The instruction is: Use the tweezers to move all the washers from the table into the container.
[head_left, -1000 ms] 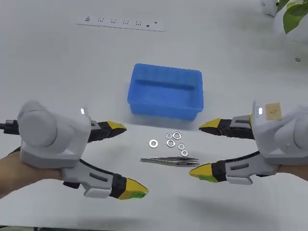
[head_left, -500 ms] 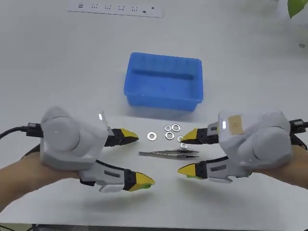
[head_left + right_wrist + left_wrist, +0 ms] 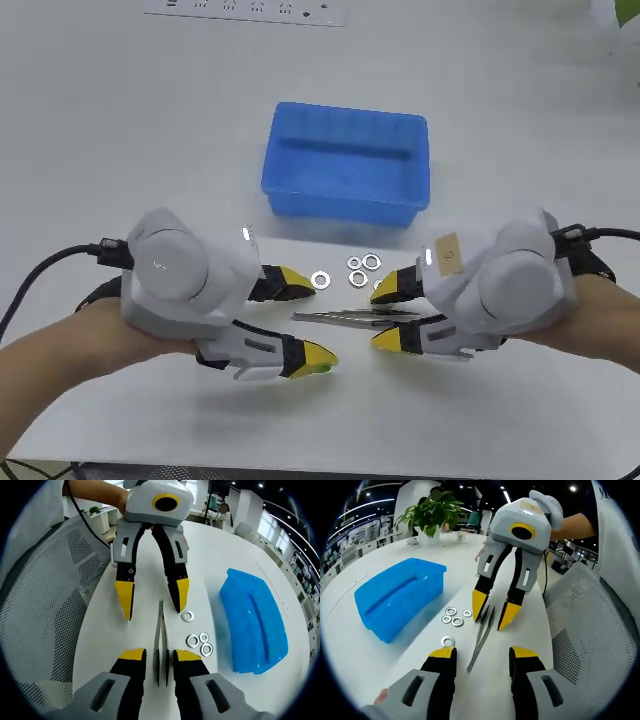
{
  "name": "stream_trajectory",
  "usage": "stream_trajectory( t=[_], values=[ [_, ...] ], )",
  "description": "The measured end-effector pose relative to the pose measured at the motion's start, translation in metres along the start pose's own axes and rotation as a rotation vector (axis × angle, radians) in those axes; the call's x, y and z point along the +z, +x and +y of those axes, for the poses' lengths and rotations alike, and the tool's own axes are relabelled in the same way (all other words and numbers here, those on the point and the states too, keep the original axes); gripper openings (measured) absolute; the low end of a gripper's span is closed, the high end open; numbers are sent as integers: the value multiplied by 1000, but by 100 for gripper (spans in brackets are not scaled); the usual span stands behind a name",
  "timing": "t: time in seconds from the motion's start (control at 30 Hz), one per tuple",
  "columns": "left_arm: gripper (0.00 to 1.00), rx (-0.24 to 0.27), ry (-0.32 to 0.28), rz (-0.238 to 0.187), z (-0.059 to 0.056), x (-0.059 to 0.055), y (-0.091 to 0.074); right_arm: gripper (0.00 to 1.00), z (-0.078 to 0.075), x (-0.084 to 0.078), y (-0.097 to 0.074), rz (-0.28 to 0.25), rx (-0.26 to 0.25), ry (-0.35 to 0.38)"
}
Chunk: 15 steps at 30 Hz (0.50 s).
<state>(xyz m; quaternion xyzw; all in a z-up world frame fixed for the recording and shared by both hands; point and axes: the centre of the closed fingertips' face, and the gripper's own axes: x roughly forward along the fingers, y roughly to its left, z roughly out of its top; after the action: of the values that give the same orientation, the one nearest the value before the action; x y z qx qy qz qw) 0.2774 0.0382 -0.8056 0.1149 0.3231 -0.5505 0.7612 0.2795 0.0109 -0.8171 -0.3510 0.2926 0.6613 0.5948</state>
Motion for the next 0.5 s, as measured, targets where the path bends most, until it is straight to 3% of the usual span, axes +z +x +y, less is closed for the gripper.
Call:
stream_trajectory(
  t=[0.17,0.23,0.37,0.5],
  values=[
    [41,-11,18,7,1,2,3,10,-6,-3,-2,-1,-32,9],
    [39,-21,0,1,-1,4,5,10,-6,-3,-1,0,-22,18],
    [35,-25,41,3,-3,4,8,10,-5,-4,-1,5,-24,4],
    [29,-17,54,10,0,4,9,8,-6,-4,-1,-32,-30,13]
  ],
)
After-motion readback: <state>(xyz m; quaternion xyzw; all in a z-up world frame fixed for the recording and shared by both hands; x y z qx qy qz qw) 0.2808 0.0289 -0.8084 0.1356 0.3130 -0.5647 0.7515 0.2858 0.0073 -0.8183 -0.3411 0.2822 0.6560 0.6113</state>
